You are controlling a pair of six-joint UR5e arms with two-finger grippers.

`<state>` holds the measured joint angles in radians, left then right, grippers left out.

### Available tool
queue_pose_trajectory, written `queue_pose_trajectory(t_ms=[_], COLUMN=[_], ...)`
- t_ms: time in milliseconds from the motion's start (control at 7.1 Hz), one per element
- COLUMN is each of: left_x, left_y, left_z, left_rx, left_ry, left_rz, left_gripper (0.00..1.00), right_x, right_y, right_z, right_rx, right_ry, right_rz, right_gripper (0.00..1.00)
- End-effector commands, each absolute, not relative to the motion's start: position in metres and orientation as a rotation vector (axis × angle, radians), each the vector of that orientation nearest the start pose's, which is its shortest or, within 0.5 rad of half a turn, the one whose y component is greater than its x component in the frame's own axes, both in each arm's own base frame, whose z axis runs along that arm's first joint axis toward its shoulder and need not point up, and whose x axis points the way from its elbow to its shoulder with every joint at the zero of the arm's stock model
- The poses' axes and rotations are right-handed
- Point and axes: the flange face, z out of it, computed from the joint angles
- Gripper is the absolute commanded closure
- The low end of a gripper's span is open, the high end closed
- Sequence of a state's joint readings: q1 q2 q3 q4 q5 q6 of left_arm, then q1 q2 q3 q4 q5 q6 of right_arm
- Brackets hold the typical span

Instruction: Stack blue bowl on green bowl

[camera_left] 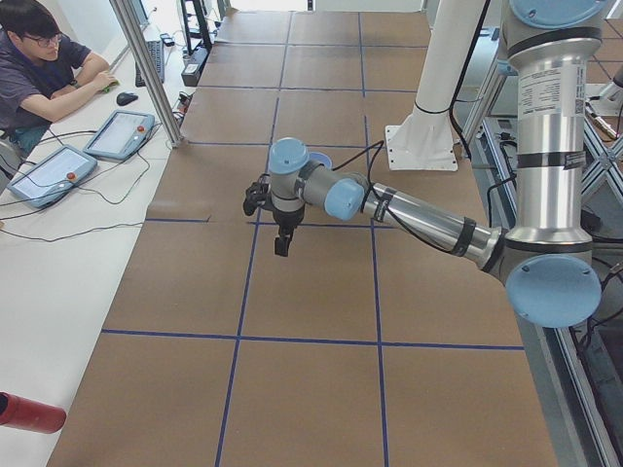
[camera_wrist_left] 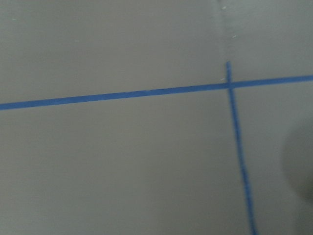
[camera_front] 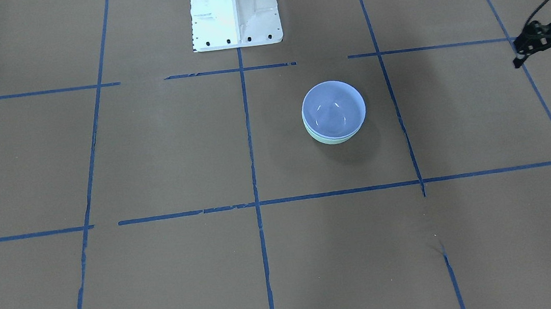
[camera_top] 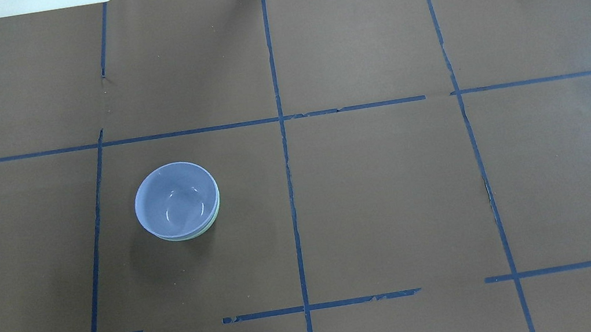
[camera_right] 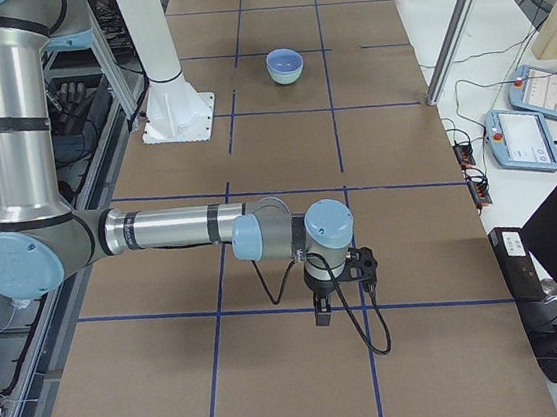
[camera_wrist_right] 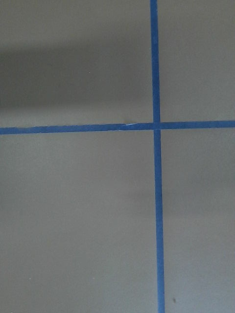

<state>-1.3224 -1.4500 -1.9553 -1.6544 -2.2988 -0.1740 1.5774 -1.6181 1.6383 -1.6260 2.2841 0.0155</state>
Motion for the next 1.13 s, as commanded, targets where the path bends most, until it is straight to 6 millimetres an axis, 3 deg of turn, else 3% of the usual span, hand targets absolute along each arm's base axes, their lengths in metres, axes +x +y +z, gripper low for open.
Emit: queue_pose_trajectory(t_ms=[0,141,423,986], left_x=[-0.056,-0.066,-0.094,-0.096], left_y=[-0.415,-0.404,-0.379,-0.378], left_z=[0.610,0.631,0.641,0.636], left_rx=[0.131,0.109,0.132,0.151], left_ry=[0.731,0.731,0.795,0.779], left_rz=[0.138,0.149,0.096,0.105], left_gripper=[0.00,0.00,0.00,0.00], right_x=[0.071,0.072,0.071,0.071], right_y=[-0.468,-0.468,-0.468,-0.468], right_z=[0.658,0.658,0.658,0.658], right_rx=[-0.038,-0.037,-0.038,-0.037], right_ry=[-0.713,-0.713,-0.713,-0.713], right_rz=[0.035,0.036,0.035,0.033], right_gripper=[0.00,0.00,0.00,0.00])
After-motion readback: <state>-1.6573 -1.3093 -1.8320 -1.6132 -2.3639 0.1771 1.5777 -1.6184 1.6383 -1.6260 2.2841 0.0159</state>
